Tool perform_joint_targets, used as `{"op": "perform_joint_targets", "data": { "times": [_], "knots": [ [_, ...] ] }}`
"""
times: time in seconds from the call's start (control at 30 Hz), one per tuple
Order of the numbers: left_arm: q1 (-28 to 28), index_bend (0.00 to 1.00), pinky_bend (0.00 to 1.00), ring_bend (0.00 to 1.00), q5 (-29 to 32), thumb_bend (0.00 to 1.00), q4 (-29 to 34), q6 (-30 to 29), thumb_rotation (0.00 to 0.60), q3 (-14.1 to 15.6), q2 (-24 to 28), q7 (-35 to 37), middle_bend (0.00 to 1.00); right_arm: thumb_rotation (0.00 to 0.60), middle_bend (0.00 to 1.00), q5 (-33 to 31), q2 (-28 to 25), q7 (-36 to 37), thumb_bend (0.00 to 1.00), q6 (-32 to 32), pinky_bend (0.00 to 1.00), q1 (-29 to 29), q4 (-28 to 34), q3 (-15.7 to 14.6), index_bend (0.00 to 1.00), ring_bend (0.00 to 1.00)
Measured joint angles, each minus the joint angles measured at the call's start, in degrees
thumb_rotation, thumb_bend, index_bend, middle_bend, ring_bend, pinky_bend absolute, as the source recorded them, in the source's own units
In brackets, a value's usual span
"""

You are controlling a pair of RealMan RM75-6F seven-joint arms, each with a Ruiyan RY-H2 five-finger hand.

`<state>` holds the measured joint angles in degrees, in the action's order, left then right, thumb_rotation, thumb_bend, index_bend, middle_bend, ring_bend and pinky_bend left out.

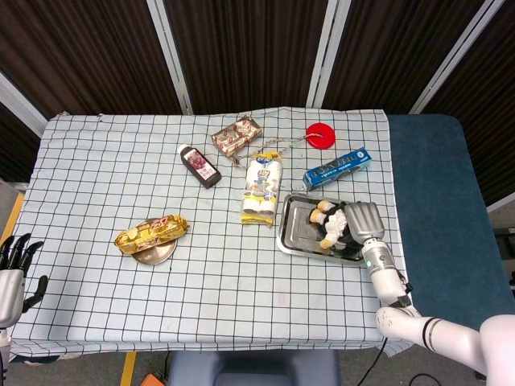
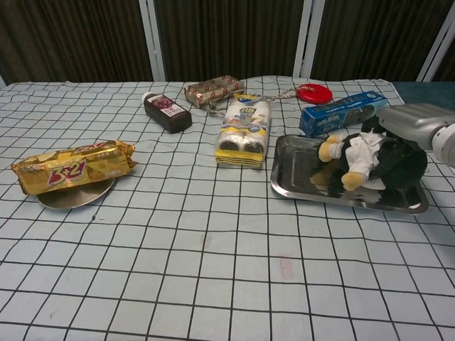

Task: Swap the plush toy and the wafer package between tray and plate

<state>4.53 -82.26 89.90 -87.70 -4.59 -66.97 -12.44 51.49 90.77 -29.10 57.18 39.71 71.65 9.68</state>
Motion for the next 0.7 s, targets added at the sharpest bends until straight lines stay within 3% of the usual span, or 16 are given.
{"op": "perform_joint_targets", "data": {
  "times": [0.23, 0.43, 0.7],
  "knots": [
    [0.0, 0.18, 0.22, 0.04, 0.1, 0.44, -0.1, 0.1, 0.600, 0.0, -0.1, -0.6, 0.09, 0.600, 0.66, 8.9, -2.9, 5.0, 0.48, 2.6, 0.72, -1.2, 8.9, -0.6, 0.81, 0.79],
    [0.0, 0.18, 0.22, 0.04, -0.1, 0.43, 0.0, 0.1, 0.600, 0.2, -0.3, -1.3, 0.09, 0.600, 0.67, 15.7, -4.6, 5.1, 0.48, 2.5, 0.72, 0.3, 17.7, -1.2, 0.81, 0.79],
    [-0.1, 0.18, 0.22, 0.04, -0.2, 0.43, 0.0, -0.4, 0.600, 0.0, 0.0, -0.9, 0.10, 0.600, 0.67, 14.1, 1.7, -0.6, 0.48, -1.3, 0.72, 6.1, 14.8, 1.0, 0.81, 0.79]
  ]
}}
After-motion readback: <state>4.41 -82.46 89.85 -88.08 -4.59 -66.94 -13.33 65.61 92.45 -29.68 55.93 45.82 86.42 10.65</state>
